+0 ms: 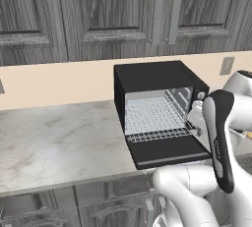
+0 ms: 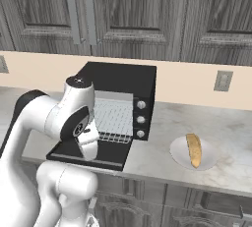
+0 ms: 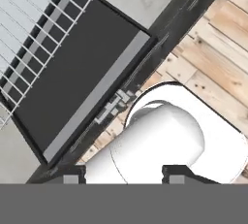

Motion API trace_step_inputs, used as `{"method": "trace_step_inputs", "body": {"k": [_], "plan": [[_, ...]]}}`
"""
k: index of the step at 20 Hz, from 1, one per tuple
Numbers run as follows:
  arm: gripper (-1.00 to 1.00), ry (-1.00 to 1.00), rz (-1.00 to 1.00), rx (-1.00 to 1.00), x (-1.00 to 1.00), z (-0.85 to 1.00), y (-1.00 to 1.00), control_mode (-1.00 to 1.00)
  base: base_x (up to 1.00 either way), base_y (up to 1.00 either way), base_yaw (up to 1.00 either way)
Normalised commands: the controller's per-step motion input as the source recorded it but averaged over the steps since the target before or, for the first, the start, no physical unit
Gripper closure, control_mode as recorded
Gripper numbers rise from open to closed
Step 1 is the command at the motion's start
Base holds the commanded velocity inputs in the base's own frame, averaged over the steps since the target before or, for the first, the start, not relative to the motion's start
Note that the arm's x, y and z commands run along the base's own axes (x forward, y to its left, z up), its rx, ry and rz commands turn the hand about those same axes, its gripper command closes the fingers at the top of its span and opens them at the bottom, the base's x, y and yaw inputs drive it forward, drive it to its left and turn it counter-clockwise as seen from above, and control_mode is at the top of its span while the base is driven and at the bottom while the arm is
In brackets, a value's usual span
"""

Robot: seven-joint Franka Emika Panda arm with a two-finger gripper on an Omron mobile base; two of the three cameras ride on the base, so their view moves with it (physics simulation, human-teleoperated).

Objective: Pull the toaster oven rack outwards. Pick up the baguette from the plate and place it on the toaster oven rack. Close the toaster oven door fully and set the temperature to the lowest setting.

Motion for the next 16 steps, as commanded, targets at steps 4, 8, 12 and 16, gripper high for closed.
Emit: {"method": "trace_step_inputs", "body": {"k": [4, 8, 12, 16], "plan": [[-1.00, -0.45, 0.02, -0.05, -0.31, 0.27, -1.00, -1.00, 0.00, 0.00, 0.00], [-1.00, -0.43, 0.16, -0.17, -0.01, 0.55, -1.00, -1.00, 0.00, 0.00, 0.00], [-1.00, -0.34, 0.25, -0.23, 0.19, 0.13, -0.79, -1.00, 0.00, 0.00, 0.00], [-1.00, -0.03, 0.06, -0.34, 0.97, -0.29, -0.33, -1.00, 0.00, 0.00, 0.00]]}}
